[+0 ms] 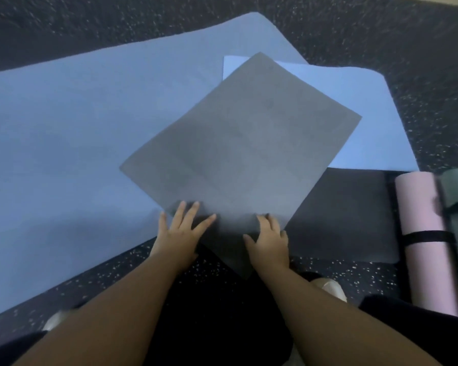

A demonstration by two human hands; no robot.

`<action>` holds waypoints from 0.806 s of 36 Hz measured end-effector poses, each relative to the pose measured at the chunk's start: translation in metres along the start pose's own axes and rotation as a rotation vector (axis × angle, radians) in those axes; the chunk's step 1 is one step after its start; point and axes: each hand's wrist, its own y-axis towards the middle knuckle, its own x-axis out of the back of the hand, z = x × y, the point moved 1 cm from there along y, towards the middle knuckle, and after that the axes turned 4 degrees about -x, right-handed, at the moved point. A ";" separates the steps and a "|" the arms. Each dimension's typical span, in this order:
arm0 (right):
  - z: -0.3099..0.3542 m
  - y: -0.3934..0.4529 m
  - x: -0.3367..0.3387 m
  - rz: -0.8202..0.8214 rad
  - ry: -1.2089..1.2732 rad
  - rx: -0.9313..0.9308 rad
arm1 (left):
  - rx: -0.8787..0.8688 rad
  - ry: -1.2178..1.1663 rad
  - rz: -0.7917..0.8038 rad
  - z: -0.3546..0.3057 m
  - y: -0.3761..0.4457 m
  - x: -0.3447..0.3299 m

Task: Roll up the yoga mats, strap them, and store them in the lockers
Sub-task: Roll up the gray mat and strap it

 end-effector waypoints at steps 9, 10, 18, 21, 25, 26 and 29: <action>0.003 -0.005 -0.021 0.013 -0.253 0.007 | -0.090 -0.125 0.006 0.001 0.032 0.011; 0.005 -0.006 -0.021 0.044 -0.274 -0.001 | -0.119 -0.117 0.019 0.001 0.035 0.012; 0.020 -0.013 -0.023 0.115 -0.344 0.074 | -0.246 -0.090 0.093 0.012 0.026 0.011; 0.035 -0.017 -0.027 0.166 -0.342 0.119 | -0.249 -0.035 0.055 0.013 0.023 0.007; 0.047 -0.022 -0.035 0.172 -0.381 0.147 | -0.215 -0.163 -0.117 0.012 0.015 0.003; 0.047 -0.024 -0.037 0.172 -0.379 0.159 | -0.157 -0.229 -0.217 0.013 0.012 0.001; 0.043 -0.026 -0.037 0.170 -0.329 0.169 | 0.145 -0.470 -0.369 0.015 0.005 -0.009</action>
